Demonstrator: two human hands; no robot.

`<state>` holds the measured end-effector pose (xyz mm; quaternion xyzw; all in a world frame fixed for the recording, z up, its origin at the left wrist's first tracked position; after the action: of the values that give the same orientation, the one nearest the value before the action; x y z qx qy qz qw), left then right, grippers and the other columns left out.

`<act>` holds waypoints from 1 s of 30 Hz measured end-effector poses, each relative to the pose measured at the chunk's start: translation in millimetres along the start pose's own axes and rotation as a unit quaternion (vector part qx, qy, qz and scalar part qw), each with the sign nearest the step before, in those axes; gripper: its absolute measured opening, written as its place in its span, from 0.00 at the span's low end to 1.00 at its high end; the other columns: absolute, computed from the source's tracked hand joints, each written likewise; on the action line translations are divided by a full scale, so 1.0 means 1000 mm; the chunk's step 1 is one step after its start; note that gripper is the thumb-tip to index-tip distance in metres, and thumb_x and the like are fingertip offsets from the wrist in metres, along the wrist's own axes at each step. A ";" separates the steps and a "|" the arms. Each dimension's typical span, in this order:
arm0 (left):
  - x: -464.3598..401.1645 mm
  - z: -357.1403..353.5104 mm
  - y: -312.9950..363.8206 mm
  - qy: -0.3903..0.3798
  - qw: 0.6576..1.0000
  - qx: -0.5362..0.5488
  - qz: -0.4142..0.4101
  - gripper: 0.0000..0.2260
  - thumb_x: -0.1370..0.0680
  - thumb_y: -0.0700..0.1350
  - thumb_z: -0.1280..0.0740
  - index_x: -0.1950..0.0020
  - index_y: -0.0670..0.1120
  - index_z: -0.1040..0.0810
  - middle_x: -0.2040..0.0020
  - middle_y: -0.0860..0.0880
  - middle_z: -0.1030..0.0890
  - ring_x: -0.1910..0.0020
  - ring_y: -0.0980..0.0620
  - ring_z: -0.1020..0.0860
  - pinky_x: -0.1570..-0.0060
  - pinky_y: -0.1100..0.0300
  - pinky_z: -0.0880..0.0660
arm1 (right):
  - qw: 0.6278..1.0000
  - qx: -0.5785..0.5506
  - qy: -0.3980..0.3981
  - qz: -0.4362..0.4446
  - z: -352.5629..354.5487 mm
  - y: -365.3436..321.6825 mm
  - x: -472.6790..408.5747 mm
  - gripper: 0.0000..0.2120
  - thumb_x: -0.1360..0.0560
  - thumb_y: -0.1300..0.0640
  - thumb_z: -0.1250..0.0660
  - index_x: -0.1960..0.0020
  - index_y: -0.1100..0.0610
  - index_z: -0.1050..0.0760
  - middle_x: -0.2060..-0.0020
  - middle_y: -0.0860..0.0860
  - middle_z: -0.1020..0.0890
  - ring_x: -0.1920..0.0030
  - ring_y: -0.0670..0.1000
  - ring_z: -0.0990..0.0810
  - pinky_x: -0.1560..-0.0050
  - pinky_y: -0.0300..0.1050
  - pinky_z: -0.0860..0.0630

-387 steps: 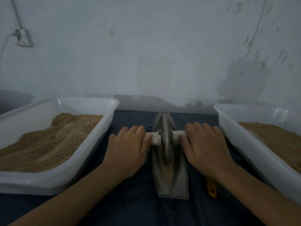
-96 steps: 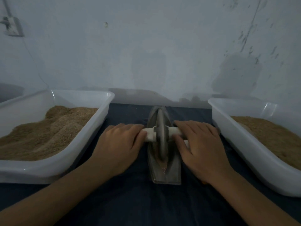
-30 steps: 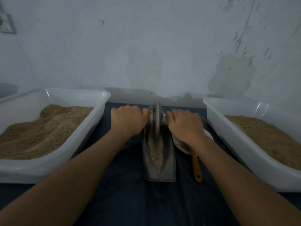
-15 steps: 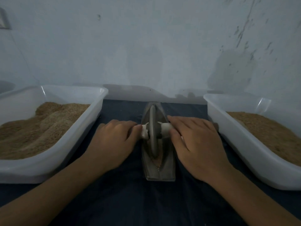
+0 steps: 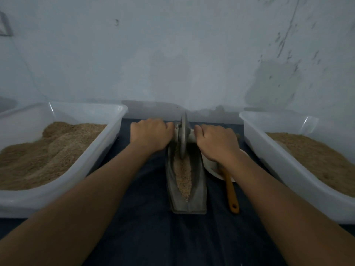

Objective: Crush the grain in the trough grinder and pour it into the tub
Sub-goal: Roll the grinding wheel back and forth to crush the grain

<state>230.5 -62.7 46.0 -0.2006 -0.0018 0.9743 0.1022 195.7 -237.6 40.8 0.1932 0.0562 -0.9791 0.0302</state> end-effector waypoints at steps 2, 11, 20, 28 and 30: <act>0.021 0.014 0.005 0.057 0.998 -0.011 -0.033 0.11 0.16 0.49 0.47 0.53 0.47 0.30 0.61 0.50 0.29 0.65 0.47 0.31 0.62 0.51 0.35 | 0.999 0.006 0.025 0.025 0.006 -0.004 0.019 0.22 0.15 0.43 0.56 0.50 0.50 0.26 0.56 0.48 0.21 0.53 0.55 0.22 0.52 0.53 0.33; 0.132 0.035 -0.004 0.098 0.985 0.127 -0.069 0.24 0.14 0.58 0.52 0.28 0.50 0.24 0.37 0.52 0.18 0.39 0.48 0.21 0.44 0.47 0.26 | 0.986 0.008 0.103 0.129 0.043 -0.018 0.117 0.26 0.15 0.40 0.50 0.22 0.49 0.33 0.28 0.44 0.25 0.29 0.47 0.28 0.27 0.48 0.37; 0.046 0.012 0.006 0.017 0.997 -0.054 -0.058 0.11 0.15 0.50 0.47 0.52 0.49 0.30 0.51 0.49 0.21 0.57 0.45 0.24 0.59 0.51 0.30 | 0.999 -0.003 0.020 0.050 0.008 -0.008 0.032 0.24 0.15 0.41 0.54 0.35 0.49 0.24 0.39 0.50 0.18 0.41 0.55 0.21 0.43 0.53 0.31; 0.020 0.008 0.005 0.027 0.998 -0.023 -0.056 0.09 0.16 0.48 0.46 0.54 0.48 0.34 0.57 0.49 0.24 0.62 0.45 0.29 0.61 0.50 0.32 | 0.999 -0.007 0.029 0.022 0.006 -0.006 0.020 0.25 0.15 0.41 0.55 0.44 0.50 0.22 0.46 0.50 0.18 0.45 0.57 0.21 0.45 0.56 0.31; 0.048 0.015 0.006 0.063 0.995 -0.010 -0.079 0.10 0.15 0.51 0.48 0.50 0.50 0.31 0.55 0.50 0.21 0.61 0.44 0.24 0.62 0.52 0.33 | 0.998 -0.007 0.053 0.044 0.012 -0.011 0.042 0.25 0.15 0.41 0.54 0.33 0.50 0.24 0.40 0.48 0.18 0.40 0.54 0.22 0.38 0.55 0.31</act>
<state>180.0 -58.7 41.0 -0.2615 -0.0211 0.9486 0.1771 151.5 -229.8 37.0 0.2472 0.0560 -0.9647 0.0711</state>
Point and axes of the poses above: each hand's wrist, its own x-axis away from the middle knuckle, its own z-axis out of the back of the hand, y = z × x, the point moved 10 cm from there along -x, towards the middle knuckle
